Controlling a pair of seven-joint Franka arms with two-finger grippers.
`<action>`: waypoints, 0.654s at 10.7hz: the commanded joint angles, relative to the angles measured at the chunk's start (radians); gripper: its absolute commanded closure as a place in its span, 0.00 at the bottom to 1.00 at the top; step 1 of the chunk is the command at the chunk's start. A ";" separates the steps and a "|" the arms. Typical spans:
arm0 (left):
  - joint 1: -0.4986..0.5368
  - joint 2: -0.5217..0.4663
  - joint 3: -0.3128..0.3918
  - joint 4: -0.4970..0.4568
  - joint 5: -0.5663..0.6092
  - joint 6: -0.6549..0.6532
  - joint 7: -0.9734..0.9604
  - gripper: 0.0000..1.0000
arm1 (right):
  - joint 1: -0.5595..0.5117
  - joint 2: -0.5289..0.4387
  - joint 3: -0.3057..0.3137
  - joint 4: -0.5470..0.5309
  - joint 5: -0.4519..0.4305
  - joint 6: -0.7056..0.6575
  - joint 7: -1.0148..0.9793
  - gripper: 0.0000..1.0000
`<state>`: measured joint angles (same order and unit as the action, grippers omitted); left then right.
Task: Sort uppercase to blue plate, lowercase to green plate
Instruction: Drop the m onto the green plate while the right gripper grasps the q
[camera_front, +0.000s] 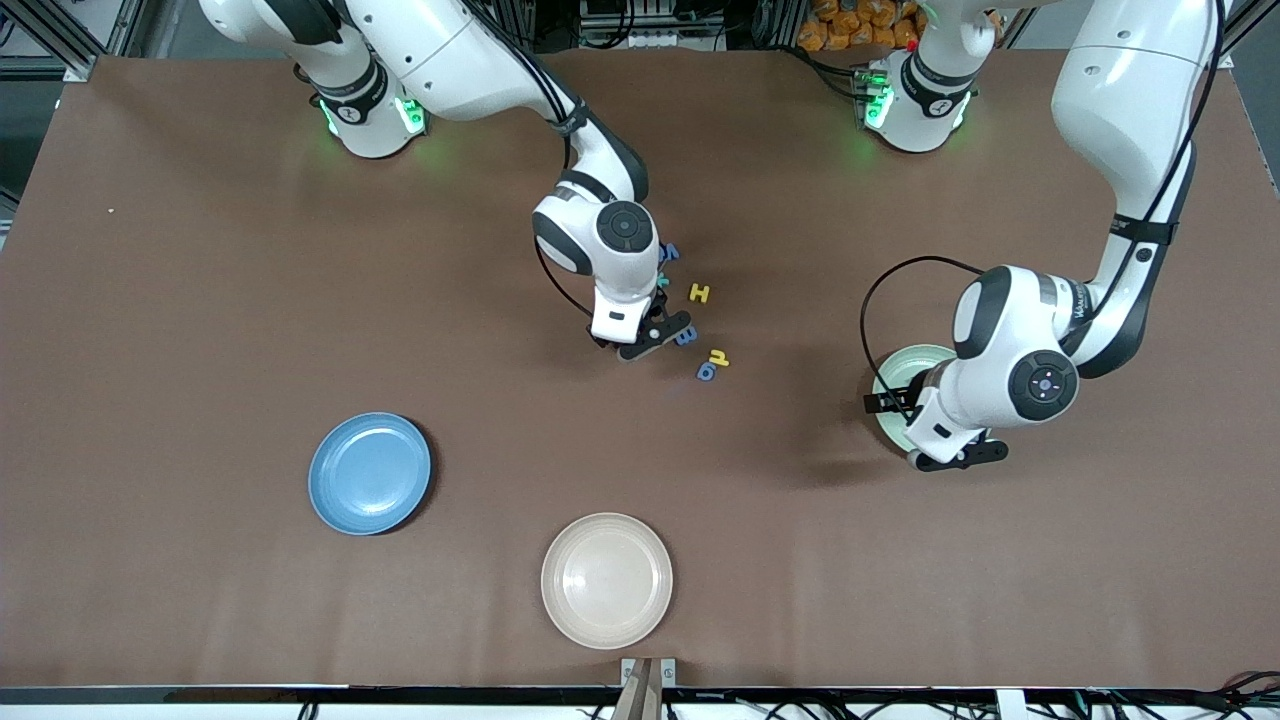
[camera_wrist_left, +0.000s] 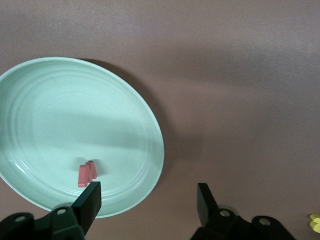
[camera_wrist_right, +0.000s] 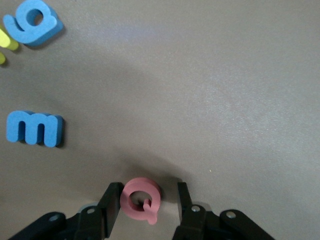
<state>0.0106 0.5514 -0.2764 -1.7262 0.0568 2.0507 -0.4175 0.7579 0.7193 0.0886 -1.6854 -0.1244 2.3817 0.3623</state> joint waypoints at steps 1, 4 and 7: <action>-0.006 -0.010 -0.006 0.002 -0.014 0.000 -0.024 0.14 | -0.011 0.006 0.010 0.001 -0.015 0.011 0.023 0.53; -0.020 -0.010 -0.018 0.004 -0.015 0.003 -0.047 0.15 | -0.009 0.005 0.010 0.001 -0.015 0.004 0.023 0.96; -0.099 -0.011 -0.018 0.019 -0.012 0.018 -0.083 0.16 | -0.047 -0.058 0.011 0.012 -0.015 -0.089 0.001 1.00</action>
<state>-0.0539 0.5514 -0.2992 -1.7135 0.0567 2.0591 -0.4780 0.7480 0.7120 0.0881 -1.6766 -0.1244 2.3602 0.3652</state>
